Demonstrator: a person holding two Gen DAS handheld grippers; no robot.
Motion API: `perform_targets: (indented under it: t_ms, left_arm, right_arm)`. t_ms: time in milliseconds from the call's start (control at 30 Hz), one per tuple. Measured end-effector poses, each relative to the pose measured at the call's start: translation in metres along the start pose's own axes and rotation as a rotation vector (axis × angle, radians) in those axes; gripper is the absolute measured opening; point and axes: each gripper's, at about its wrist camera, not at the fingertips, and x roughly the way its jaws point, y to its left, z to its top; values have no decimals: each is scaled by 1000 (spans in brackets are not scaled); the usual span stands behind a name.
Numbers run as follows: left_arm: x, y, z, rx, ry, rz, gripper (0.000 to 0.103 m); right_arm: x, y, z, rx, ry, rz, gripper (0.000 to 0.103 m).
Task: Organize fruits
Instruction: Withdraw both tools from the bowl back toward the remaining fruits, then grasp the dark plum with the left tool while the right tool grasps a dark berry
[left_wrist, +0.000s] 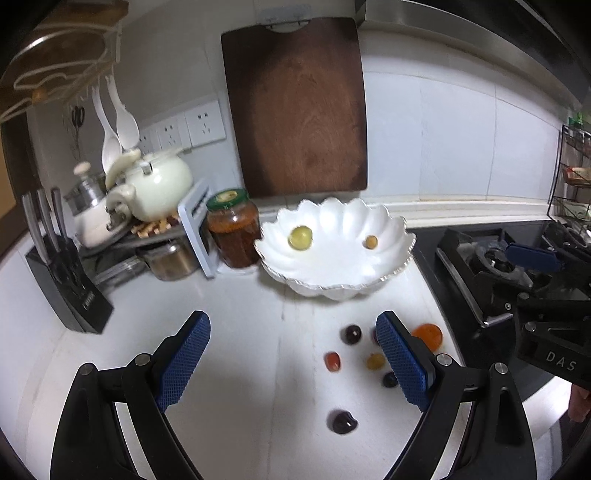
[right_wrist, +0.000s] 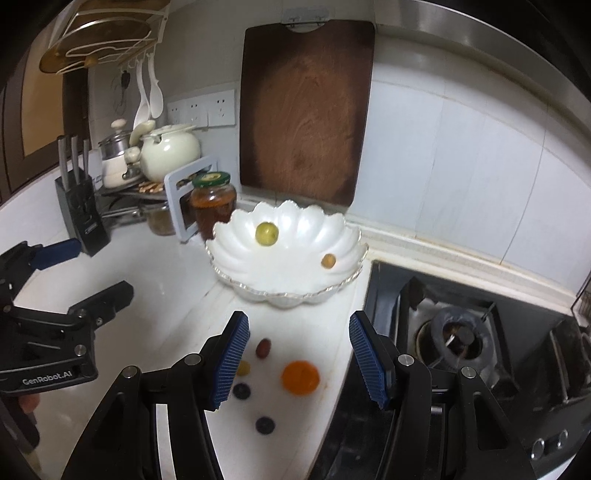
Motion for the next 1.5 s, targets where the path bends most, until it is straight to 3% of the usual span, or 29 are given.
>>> perform_targets:
  t_ms: [700,1167,1500]
  left_arm:
    - [19,-9,-50,13,107,-68,91]
    - [40,-20,-78,39,185,-116,79]
    - [62,-29,-93,43,248,-145,75]
  right_arm:
    - [23,9,-48,23,143,54,58]
    - [47,15,-77,27,219,78,57]
    - [67,17,-94,45,275,90,47]
